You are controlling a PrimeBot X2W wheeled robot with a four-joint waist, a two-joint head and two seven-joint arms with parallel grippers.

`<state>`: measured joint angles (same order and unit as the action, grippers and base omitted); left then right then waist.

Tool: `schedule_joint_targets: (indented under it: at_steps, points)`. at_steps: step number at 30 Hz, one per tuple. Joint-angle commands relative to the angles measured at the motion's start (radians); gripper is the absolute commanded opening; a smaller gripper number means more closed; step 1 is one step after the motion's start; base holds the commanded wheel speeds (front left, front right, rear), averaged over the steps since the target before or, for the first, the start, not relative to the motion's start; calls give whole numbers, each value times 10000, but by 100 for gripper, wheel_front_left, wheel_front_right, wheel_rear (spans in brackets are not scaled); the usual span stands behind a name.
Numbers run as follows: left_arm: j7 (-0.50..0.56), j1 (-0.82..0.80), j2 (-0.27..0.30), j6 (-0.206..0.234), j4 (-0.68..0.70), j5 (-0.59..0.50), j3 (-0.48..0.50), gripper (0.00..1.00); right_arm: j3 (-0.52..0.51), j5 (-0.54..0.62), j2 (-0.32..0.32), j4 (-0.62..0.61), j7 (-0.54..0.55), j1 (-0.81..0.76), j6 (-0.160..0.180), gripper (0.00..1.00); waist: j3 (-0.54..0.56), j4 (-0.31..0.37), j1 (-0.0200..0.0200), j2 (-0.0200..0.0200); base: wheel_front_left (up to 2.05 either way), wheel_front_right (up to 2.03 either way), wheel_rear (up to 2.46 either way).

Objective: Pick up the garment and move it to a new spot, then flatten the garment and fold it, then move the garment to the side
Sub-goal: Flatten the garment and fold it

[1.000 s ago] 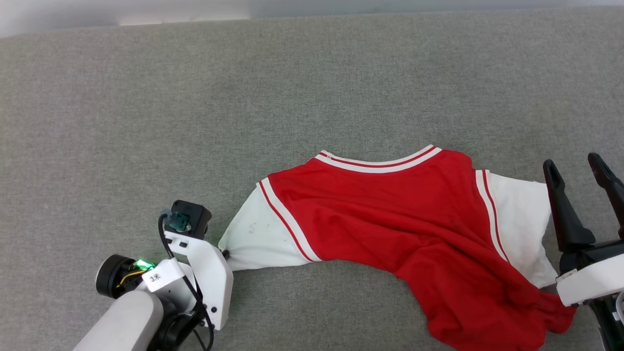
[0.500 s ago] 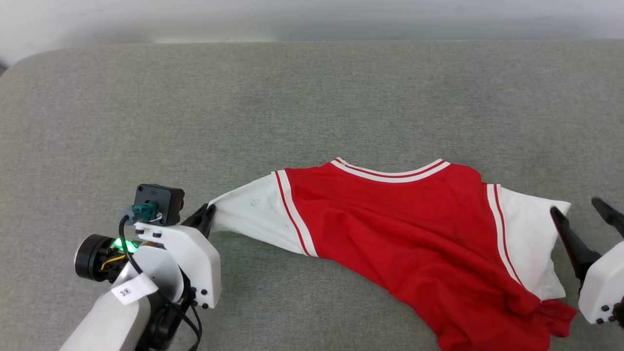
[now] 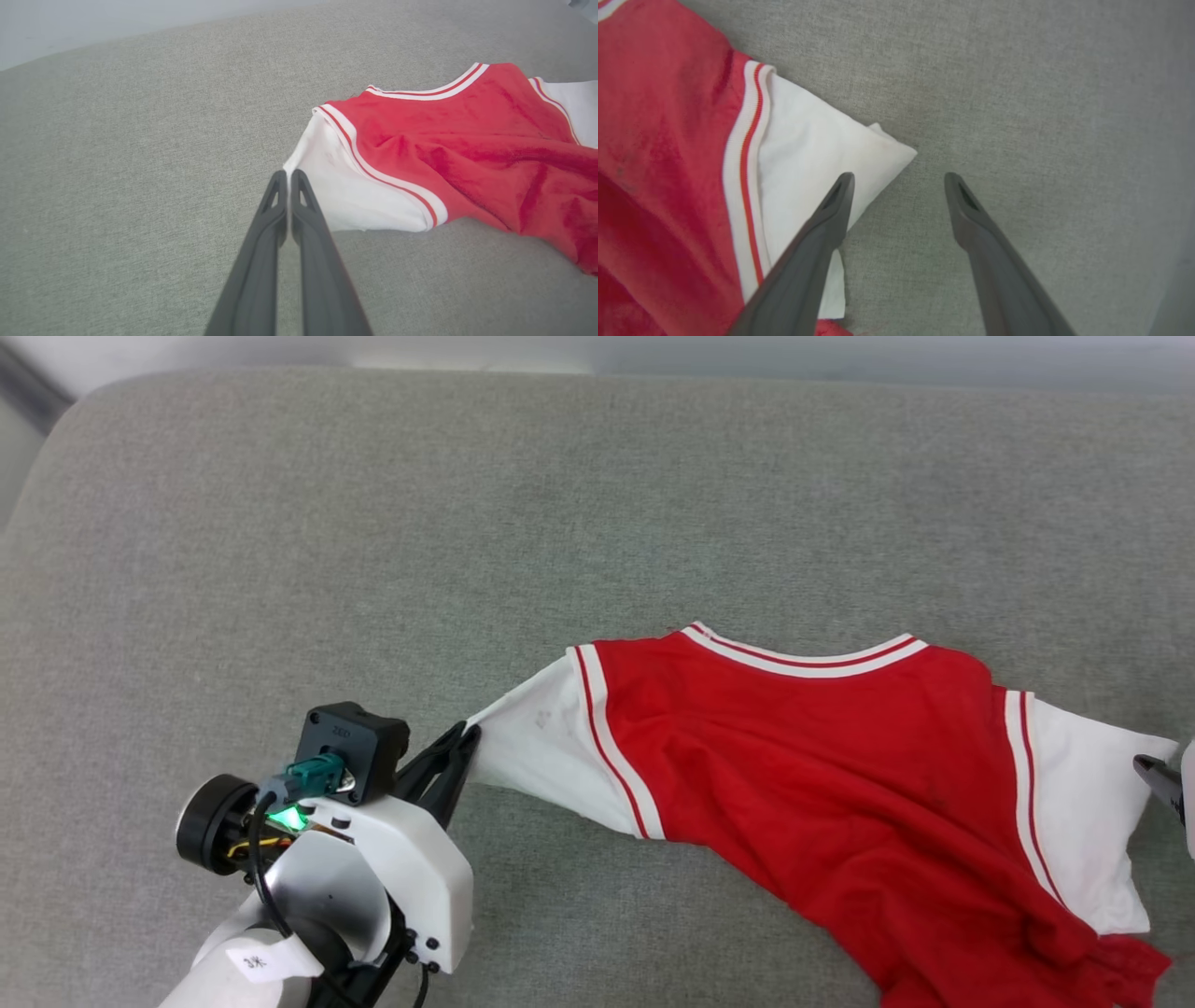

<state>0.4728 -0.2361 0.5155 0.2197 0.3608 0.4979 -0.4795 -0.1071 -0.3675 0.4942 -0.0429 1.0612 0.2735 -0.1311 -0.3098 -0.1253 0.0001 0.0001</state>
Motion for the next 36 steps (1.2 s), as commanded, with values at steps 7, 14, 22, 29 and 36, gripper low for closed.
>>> schedule_joint_targets:
  at_steps: [7, 14, 22, 29, 36]
  points:
    - [-7, -201, -128, -96, 268, -65, -173, 0, 633, -87, 36, 1241, 394, 761, 7, 100, -315, -376, -1, -1, 0, 0, 0]
    - [-100, -268, -200, -162, 102, 59, -213, 0, 1410, -232, -66, 2119, 546, 493, 4, 100, -518, -596, -1, -1, 0, 0, 0]
    - [-249, -290, -187, -205, -141, 150, -150, 0, 1774, -454, 57, 2823, 260, 217, 6, 0, -507, -593, -1, -1, 0, 0, 0]
    - [-573, -150, -54, -84, -410, 206, 152, 0, 1543, -743, 389, 2323, -892, 936, 12, 0, 12, -245, -1, -1, 0, 0, 0]
    - [-1098, 123, 274, 177, -212, 188, 799, 0, 1134, -1253, 673, 1141, -1975, 1258, 9, 0, 745, 232, -1, -1, 0, 0, 0]
